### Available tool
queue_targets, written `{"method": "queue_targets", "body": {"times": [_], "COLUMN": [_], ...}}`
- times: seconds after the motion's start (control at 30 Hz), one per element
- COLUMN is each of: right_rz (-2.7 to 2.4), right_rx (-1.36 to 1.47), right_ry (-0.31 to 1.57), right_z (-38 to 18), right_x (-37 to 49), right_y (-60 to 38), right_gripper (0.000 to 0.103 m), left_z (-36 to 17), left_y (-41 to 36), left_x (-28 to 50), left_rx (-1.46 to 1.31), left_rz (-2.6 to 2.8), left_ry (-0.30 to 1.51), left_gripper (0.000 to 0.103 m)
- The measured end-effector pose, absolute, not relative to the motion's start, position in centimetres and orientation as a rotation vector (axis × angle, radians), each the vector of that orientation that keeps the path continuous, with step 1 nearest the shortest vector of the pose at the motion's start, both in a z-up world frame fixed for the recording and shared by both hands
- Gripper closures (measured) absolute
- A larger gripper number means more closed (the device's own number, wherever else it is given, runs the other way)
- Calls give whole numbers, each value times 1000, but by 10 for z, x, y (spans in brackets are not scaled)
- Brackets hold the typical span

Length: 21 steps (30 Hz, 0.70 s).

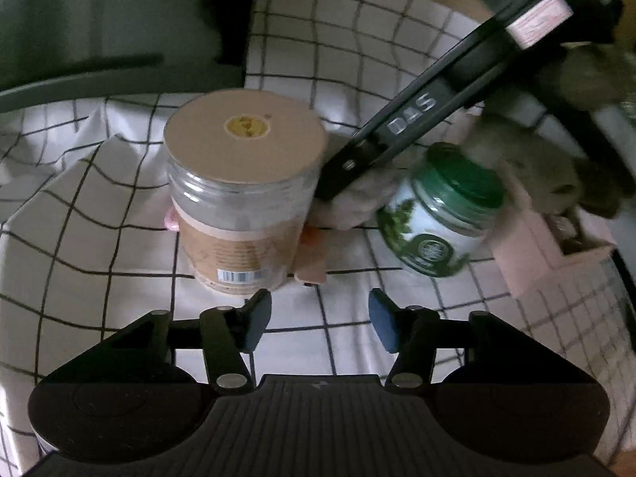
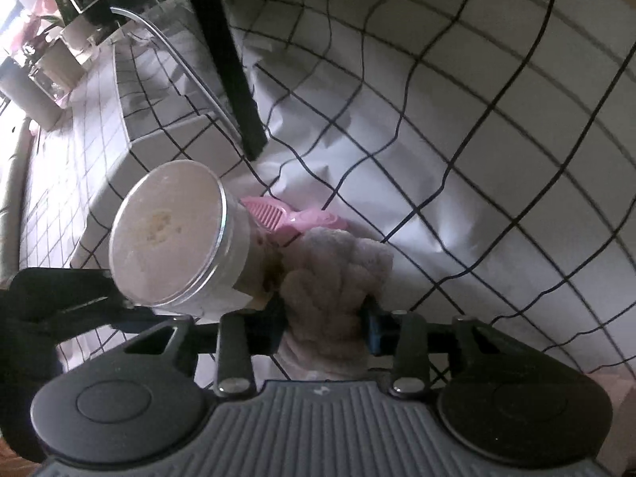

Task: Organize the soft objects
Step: 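Move the right tool to the grey fluffy cloth and grasp it, then grasp the small pink block with the left tool while the right tool holds the grey cloth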

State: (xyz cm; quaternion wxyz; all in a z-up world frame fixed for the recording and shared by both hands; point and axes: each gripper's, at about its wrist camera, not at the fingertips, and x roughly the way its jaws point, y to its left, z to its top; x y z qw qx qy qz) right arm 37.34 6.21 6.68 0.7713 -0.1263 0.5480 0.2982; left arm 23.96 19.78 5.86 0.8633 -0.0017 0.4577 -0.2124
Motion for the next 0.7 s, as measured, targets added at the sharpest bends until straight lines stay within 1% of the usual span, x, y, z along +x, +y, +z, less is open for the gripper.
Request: {"method": "queue_targets", "body": {"times": [0.13, 0.2, 0.3, 0.47, 0.7], "right_rz": [585, 538, 550, 596, 759], "right_rx": [-275, -269, -266, -410, -355], "right_ry": [1158, 1174, 1222, 1229, 1333], "right_z": [72, 68, 57, 51, 48], "right_x": [379, 388, 393, 384, 367], "right_y": [58, 57, 62, 87, 98], "right_gripper": [68, 69, 69, 69, 69], "left_z": [52, 51, 48, 45, 43], "left_y": [194, 192, 191, 198, 196], "left_x": [244, 243, 243, 243, 245], "left_rx": [-30, -24, -16, -9, -10], "left_rz": [-434, -436, -428, -389, -398], "left_ry": [964, 958, 957, 958, 959], "left_gripper": [52, 54, 54, 54, 54]}}
